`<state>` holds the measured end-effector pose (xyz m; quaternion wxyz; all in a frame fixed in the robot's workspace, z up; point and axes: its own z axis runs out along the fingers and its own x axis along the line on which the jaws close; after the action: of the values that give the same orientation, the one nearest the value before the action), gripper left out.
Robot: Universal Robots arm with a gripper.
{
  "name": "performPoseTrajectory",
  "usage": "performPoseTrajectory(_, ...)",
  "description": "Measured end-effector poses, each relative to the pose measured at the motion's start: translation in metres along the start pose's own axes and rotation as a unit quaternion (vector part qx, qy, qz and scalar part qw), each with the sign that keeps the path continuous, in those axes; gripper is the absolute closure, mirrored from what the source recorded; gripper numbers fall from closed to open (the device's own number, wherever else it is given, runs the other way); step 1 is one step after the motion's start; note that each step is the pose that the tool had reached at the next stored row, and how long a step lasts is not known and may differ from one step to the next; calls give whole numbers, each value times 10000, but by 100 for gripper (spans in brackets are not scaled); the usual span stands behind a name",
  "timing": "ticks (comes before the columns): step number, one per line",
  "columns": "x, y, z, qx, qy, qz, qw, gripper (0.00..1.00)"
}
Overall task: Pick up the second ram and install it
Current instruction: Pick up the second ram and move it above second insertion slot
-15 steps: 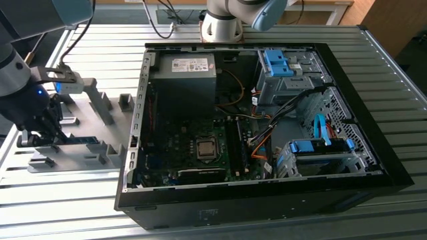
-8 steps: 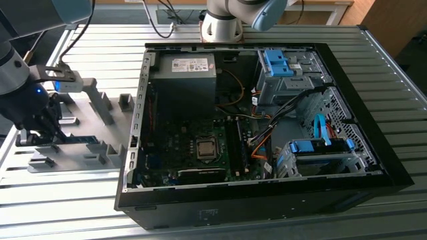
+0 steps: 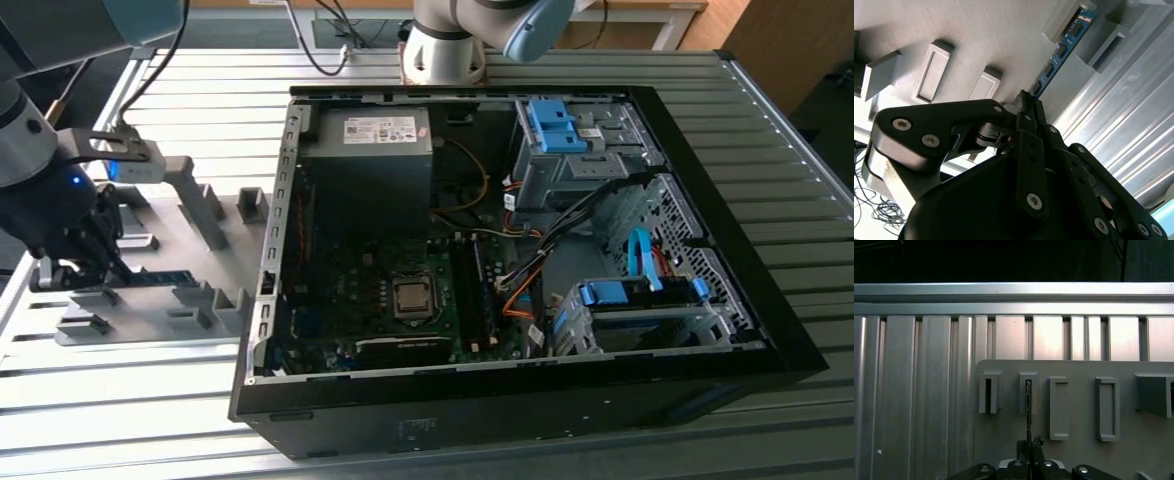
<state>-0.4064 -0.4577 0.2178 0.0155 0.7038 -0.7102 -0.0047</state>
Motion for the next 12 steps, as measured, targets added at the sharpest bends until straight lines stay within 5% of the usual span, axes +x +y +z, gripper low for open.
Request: performPoseTrajectory(12, 0, 1, -31, -1, 4, 0, 10000, 86)
